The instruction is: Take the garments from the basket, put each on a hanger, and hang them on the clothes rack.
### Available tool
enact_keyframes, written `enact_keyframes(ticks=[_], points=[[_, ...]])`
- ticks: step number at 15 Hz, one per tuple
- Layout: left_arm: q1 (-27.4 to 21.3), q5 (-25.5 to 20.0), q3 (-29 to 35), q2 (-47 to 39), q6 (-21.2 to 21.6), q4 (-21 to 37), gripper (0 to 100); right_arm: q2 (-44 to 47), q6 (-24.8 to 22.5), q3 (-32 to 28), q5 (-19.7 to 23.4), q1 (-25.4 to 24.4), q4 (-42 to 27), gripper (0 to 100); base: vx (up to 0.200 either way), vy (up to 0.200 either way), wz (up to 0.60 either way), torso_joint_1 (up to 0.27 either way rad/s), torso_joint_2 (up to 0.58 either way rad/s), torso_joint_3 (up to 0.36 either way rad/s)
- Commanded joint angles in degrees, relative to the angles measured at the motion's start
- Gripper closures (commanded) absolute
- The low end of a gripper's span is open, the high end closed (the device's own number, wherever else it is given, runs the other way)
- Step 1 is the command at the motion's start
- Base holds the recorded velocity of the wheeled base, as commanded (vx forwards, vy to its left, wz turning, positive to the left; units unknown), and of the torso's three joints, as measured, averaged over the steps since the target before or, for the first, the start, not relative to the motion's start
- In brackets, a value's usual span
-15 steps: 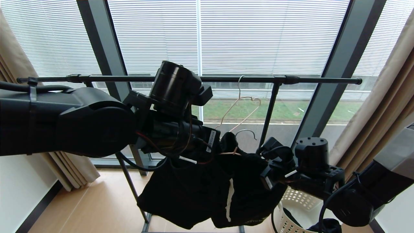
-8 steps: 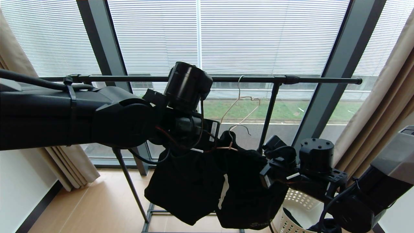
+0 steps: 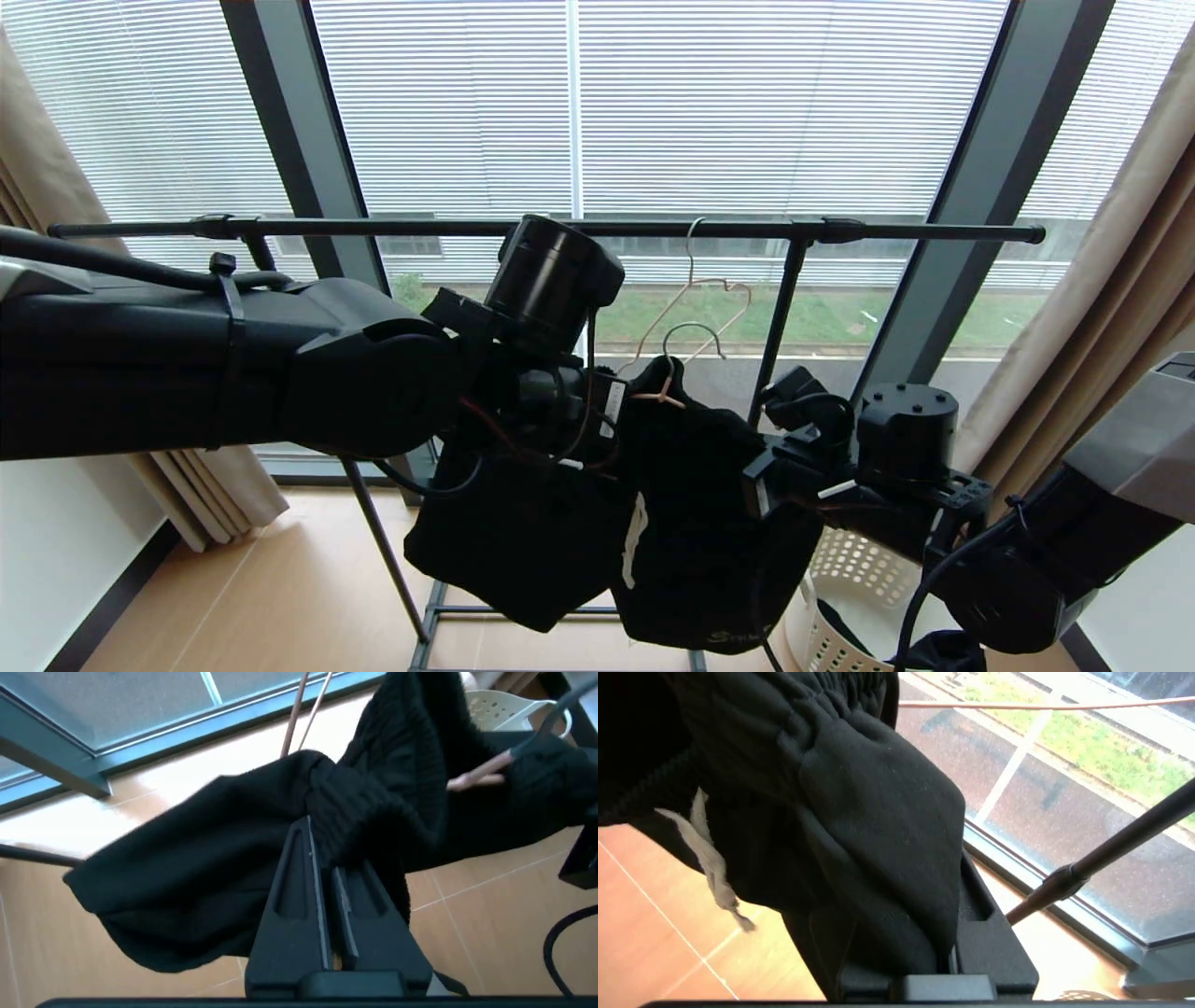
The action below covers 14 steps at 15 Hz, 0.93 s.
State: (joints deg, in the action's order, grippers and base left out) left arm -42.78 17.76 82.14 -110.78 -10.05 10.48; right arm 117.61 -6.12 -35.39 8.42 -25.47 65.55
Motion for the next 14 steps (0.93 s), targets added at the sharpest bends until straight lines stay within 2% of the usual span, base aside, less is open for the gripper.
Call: enact_keyframes(ticks=[1,4,7,10,12,14], points=[[-0.03,-0.1,-1.46,1.97,0.11,-0.02,100,0.86,0.49,-1.26,-0.43,0.07,0.11,100,0.0,0.0,0.0,0.0,0.0,0.0],[-0.03,-0.18,-2.86,2.85,0.99,-0.11,100,1.3,2.43,-2.05,-0.95,0.07,0.11,100,0.0,0.0,0.0,0.0,0.0,0.0],[0.06,-0.1,-1.81,2.58,0.9,-0.38,100,1.3,2.43,-1.79,-1.3,0.07,0.28,100,0.0,0.0,0.0,0.0,0.0,0.0],[1.03,0.87,2.85,0.65,0.64,-0.46,100,1.3,2.43,-1.09,-1.3,-0.29,0.46,100,0.0,0.0,0.0,0.0,0.0,0.0],[1.56,4.56,6.89,-2.25,-0.15,-0.46,100,1.13,2.43,-0.73,-1.3,-0.81,0.54,100,0.0,0.0,0.0,0.0,0.0,0.0],[1.56,6.06,9.62,-4.27,-0.85,-0.38,100,1.04,2.34,-0.29,-1.3,-1.6,0.63,100,0.0,0.0,0.0,0.0,0.0,0.0]])
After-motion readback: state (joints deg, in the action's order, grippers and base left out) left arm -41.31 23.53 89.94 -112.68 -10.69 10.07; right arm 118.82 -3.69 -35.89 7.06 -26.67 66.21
